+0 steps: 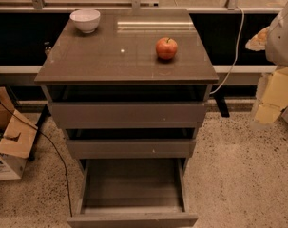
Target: Close bottom drawer
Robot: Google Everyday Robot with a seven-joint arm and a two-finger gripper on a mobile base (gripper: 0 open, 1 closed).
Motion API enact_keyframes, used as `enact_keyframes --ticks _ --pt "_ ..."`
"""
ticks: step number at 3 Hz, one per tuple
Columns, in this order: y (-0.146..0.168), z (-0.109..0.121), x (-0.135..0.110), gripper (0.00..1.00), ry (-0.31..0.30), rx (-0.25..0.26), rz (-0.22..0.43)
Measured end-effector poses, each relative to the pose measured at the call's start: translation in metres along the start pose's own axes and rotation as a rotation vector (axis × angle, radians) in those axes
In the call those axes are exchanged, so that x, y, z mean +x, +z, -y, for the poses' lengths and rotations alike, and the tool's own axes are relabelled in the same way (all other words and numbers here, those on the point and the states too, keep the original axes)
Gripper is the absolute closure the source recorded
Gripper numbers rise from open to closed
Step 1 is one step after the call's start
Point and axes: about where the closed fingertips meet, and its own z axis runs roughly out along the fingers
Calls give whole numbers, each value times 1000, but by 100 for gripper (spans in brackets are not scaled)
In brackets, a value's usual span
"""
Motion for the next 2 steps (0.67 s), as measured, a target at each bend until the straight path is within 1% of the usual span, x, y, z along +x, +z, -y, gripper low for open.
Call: enact_keyframes --ticks 1,2 --pt "0 0 0 0 0 0 0" --pt "-1 0 -1 9 -1 7 2"
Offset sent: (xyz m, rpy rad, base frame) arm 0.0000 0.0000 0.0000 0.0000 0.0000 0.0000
